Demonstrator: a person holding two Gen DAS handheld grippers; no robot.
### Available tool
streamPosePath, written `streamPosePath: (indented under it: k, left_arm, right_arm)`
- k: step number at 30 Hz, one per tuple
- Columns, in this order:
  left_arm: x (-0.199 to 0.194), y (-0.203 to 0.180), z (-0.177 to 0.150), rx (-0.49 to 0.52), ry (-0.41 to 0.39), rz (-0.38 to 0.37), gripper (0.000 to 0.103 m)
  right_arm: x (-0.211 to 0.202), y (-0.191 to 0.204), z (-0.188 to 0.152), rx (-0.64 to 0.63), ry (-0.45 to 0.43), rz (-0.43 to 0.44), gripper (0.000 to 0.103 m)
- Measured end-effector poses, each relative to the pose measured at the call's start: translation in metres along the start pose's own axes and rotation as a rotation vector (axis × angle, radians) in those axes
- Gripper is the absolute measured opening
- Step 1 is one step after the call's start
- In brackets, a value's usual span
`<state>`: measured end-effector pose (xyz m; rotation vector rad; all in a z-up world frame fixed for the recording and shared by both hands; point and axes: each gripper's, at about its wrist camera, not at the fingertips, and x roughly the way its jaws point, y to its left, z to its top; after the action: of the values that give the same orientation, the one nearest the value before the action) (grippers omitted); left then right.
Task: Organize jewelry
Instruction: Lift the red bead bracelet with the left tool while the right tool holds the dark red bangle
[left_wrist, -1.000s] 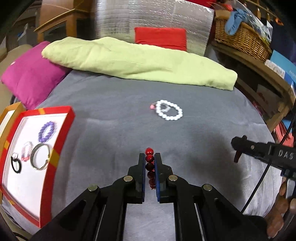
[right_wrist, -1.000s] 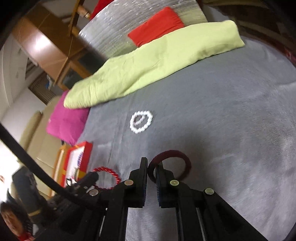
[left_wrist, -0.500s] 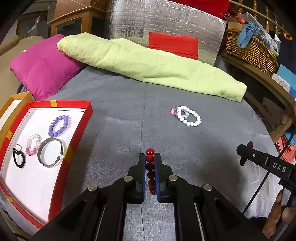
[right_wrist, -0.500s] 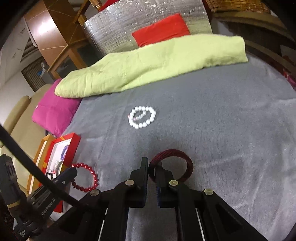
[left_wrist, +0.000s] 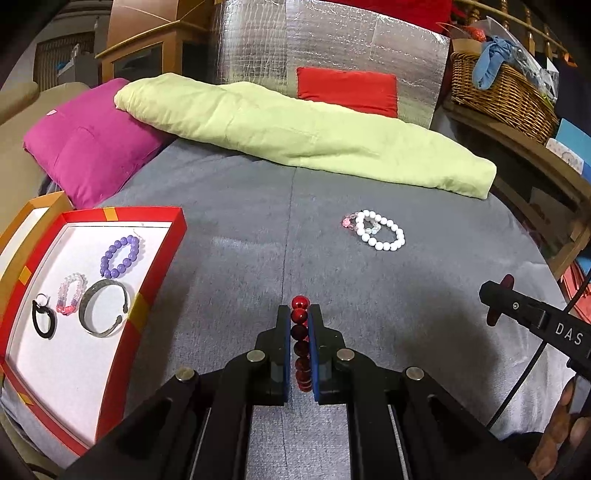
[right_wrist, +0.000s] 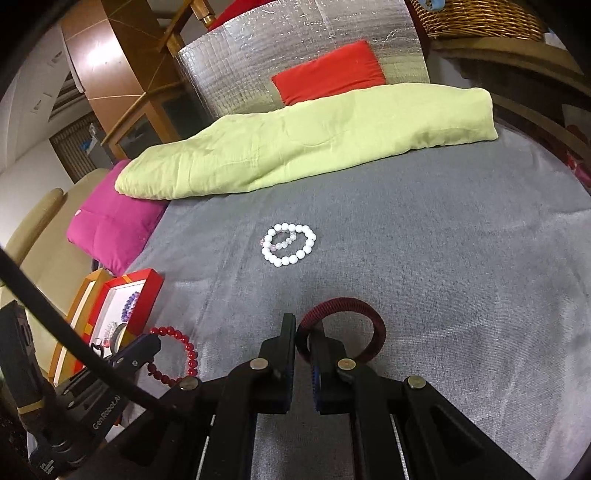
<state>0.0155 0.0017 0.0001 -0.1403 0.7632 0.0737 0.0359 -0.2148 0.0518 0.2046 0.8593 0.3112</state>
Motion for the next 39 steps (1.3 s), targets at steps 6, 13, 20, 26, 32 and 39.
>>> streamPosePath:
  k: [6,13,20,26,32,39]
  left_arm:
    - [-0.001,0.002,-0.003,-0.002,0.0,0.008,0.009]
    - [-0.001,0.004,-0.003,-0.005,0.002,0.012,0.009]
    - [-0.003,0.003,-0.004,-0.004,-0.002,0.014,0.009]
    - [-0.005,0.006,-0.003,-0.017,-0.009,0.005,0.009]
    - [-0.009,0.012,-0.002,-0.033,-0.02,-0.003,0.009]
    - [-0.019,0.03,0.0,-0.074,-0.052,0.014,0.009]
  right_arm:
    - [-0.002,0.002,-0.001,-0.013,-0.007,-0.016,0.008]
    - [-0.002,0.002,-0.002,-0.017,-0.006,-0.026,0.008]
    - [-0.001,0.002,-0.002,-0.018,-0.001,-0.026,0.008]
    - [0.001,0.005,-0.003,-0.03,0.006,-0.036,0.008]
    - [0.002,0.007,-0.003,-0.046,0.008,-0.045,0.008]
    - [0.001,0.009,-0.004,-0.057,0.001,-0.048,0.008]
